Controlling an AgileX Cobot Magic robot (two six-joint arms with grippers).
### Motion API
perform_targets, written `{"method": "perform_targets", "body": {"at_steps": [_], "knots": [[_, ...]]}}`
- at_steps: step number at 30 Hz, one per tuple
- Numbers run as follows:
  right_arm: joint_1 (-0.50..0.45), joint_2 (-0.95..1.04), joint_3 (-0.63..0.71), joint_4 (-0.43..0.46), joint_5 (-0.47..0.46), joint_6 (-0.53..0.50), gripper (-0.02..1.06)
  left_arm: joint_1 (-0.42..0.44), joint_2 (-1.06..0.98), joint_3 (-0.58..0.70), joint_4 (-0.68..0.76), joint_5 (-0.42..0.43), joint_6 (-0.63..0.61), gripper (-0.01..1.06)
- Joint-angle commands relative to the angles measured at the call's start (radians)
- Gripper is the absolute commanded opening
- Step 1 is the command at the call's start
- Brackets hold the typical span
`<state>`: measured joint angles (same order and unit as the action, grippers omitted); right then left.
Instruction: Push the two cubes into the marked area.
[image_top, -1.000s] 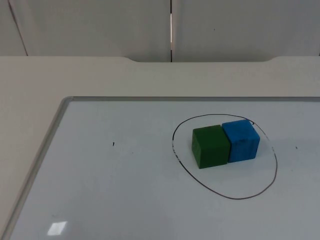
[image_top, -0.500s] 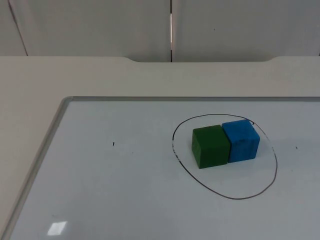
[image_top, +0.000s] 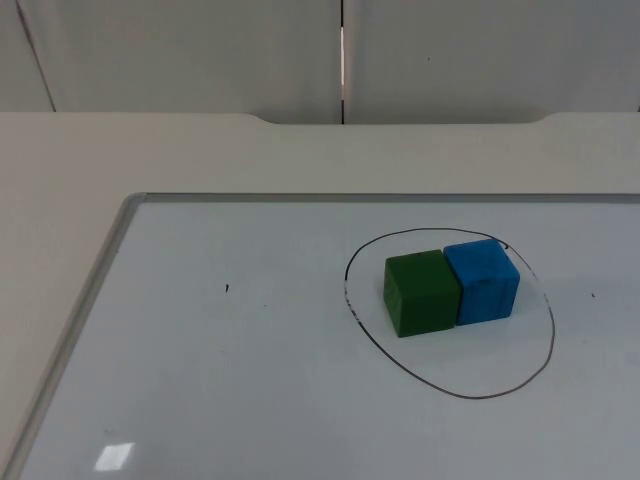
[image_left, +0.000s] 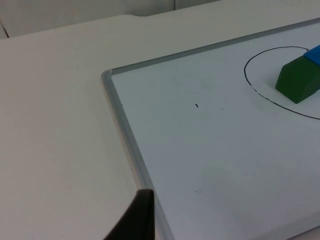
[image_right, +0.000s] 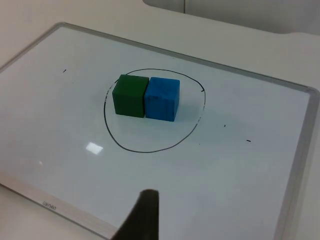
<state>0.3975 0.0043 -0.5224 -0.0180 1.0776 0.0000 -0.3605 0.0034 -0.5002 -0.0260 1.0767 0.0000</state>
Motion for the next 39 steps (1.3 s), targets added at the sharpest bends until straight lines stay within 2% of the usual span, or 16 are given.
{"method": "perform_targets", "body": {"at_steps": [1, 2, 3, 39], "knots": [[0.007, -0.004, 0.006, -0.002, 0.001, 0.0, 0.93, 0.002, -0.003, 0.006, 0.006, -0.001, 0.0, 1.05], [0.007, -0.004, 0.006, -0.002, 0.001, 0.0, 1.03, 0.002, -0.003, 0.006, 0.006, -0.001, 0.0, 1.05], [0.007, -0.004, 0.006, -0.002, 0.001, 0.0, 1.05, 0.002, -0.003, 0.006, 0.006, -0.001, 0.0, 1.05], [0.005, -0.004, 0.006, -0.003, 0.001, 0.0, 1.05, 0.002, -0.003, 0.006, 0.006, -0.001, 0.0, 1.05]]}}
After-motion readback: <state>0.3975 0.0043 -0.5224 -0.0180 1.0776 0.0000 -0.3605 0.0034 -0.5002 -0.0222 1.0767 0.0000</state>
